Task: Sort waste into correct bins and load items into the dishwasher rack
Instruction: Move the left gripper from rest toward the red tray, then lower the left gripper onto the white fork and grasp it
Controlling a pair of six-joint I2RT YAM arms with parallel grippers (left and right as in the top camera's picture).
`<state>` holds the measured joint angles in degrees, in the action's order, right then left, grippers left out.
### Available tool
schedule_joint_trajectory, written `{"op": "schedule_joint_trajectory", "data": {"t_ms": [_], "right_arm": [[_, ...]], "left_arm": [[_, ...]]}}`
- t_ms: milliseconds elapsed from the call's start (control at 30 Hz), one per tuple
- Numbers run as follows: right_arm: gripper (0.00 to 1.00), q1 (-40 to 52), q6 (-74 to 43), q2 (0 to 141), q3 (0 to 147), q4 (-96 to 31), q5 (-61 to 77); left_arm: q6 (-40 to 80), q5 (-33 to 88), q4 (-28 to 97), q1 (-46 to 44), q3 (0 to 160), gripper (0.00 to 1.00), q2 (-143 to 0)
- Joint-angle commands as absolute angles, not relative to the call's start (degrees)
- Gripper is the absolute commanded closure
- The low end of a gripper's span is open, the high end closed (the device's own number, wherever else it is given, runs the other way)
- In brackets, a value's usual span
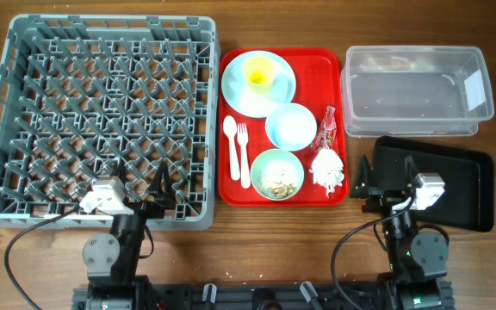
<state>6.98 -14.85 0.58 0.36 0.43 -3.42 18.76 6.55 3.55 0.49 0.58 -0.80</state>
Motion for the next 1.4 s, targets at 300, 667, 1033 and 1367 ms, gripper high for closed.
{"op": "schedule_joint_trajectory", "data": {"t_ms": [300,667,1033,1367], "right_arm": [[0.00,7.2,-14.4,0.6,0.3,0.7,-2.9],[0.00,7.2,-14.4,0.6,0.3,0.7,-2.9],[0.00,7.2,-14.4,0.6,0.3,0.7,-2.9],[0.00,7.2,-14.4,0.6,0.3,0.7,-2.9]], "left_arm": [[18.3,5.7,3.9,0.9,0.3,0.00,-0.3],[18.3,5.7,3.5,0.9,0.3,0.00,-0.3],[19.1,15.7,16.4,0.9,28.0,0.00,-9.7],[20.7,34.6,53.8,0.9,87.8,0.00,-65.4]]}}
